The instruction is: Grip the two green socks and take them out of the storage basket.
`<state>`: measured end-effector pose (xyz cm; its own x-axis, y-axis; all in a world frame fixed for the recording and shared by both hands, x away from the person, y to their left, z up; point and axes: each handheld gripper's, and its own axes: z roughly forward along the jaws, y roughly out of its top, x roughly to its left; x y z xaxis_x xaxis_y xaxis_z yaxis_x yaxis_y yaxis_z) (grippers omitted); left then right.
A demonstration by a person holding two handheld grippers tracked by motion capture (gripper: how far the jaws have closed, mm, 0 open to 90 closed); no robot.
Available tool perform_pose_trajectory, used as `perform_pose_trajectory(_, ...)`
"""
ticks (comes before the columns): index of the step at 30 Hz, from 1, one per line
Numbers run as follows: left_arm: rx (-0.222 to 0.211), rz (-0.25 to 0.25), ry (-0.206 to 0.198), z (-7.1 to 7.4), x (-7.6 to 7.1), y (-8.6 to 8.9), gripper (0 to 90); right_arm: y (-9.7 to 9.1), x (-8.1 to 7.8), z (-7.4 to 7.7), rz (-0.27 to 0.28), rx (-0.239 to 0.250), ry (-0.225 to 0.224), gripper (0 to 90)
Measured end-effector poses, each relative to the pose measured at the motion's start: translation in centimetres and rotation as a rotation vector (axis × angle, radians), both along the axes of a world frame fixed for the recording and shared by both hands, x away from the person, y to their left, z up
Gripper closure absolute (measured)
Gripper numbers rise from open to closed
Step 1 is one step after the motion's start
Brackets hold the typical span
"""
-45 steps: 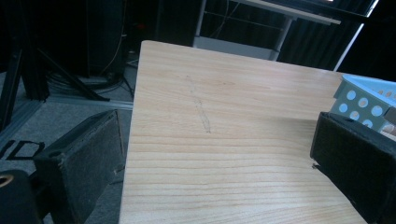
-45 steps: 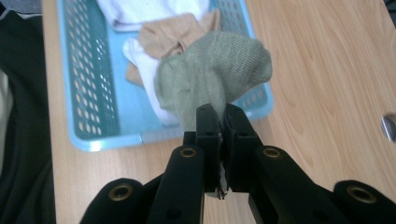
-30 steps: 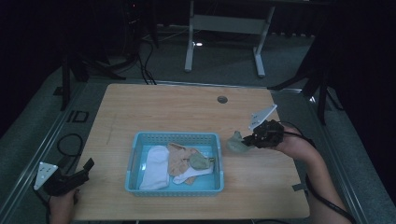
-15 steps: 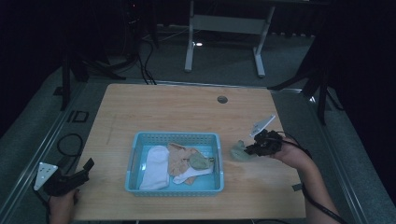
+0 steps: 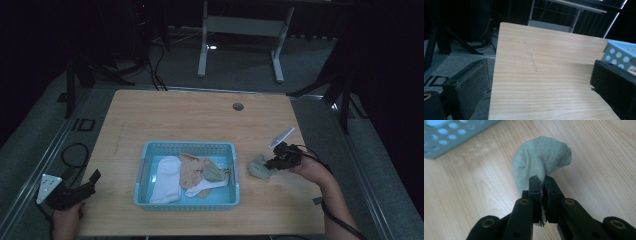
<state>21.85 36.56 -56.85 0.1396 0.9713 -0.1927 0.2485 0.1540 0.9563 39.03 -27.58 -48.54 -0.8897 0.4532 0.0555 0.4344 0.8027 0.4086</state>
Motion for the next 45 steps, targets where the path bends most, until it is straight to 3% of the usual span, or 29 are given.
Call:
perform_pose_trajectory(6,-0.005,-0.001,0.0,0.0,0.0,0.0,2.4,-0.3,0.5,0.3,-0.043,-0.014,-0.013,68.1)
perform_pose_trajectory(10,-0.005,-0.003,0.002,0.0,0.0,0.1,2.4,-0.3,0.5,1.4,-0.05,0.005,-0.026,63.5)
perform_pose_trajectory(25,-0.007,-0.004,0.002,0.0,0.0,0.1,2.4,2.4,-0.9,4.3,0.053,0.034,-0.044,62.1)
perform_pose_trajectory(38,-0.01,-0.008,0.003,0.0,0.0,0.1,2.4,5.5,-1.4,5.6,0.145,0.044,-0.044,60.5)
perform_pose_trajectory(45,-0.013,-0.009,0.003,0.0,0.0,0.1,2.4,7.5,-1.8,6.0,0.191,0.043,-0.044,54.2)
